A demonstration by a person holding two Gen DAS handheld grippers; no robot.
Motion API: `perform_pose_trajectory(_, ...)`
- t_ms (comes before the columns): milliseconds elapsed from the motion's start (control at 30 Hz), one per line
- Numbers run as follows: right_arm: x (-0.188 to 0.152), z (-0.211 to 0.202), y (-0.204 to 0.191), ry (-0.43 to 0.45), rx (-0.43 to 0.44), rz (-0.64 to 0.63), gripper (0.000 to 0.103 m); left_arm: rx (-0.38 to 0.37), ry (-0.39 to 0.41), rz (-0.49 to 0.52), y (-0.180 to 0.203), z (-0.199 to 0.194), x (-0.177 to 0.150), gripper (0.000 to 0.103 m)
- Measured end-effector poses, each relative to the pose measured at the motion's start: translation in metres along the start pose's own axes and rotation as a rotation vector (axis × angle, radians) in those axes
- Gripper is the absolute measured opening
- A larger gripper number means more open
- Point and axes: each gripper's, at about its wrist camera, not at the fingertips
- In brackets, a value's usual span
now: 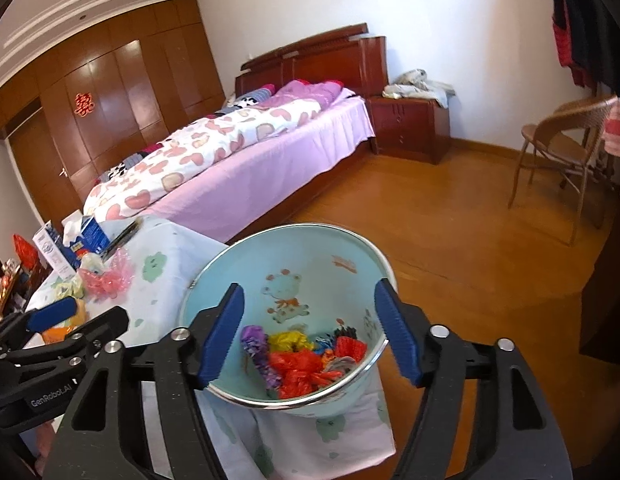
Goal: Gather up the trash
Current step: 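Open both tools above the wastebasket to drop the cloth and red bag, then move both open tools back toward the orange wrapper and yellow sponge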
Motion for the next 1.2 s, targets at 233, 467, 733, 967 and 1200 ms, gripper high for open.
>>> perform_pose_trajectory(233, 0.000, -0.004, -0.027, -0.006, 0.028, -0.048, 0.081, 0.042, 0.001, -0.038, -0.032, -0.012, -0.007, 0.094)
perform_pose_trajectory(467, -0.004, -0.010, -0.055, -0.005, 0.060, -0.103, 0.085, 0.070, -0.011, -0.072, -0.063, -0.020, -0.022, 0.097)
perform_pose_trajectory(733, -0.010, -0.012, -0.086, -0.026, 0.110, -0.150, 0.087, 0.107, -0.027, -0.124, -0.110, -0.026, -0.040, 0.097)
perform_pose_trajectory(967, -0.017, -0.015, -0.117, -0.045, 0.171, -0.215, 0.087, 0.143, -0.043, -0.197, -0.171, -0.033, -0.060, 0.095)
perform_pose_trajectory(1200, -0.026, -0.008, -0.153, -0.074, 0.220, -0.259, 0.087, 0.173, -0.057, -0.309, -0.224, -0.033, -0.070, 0.087)
Point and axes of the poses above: each gripper's, at about its wrist camera, not at the fingertips, and z roughly the way its jaws point, y to its right, x to its top, and after that the axes turned 6 degrees about -z, right-handed
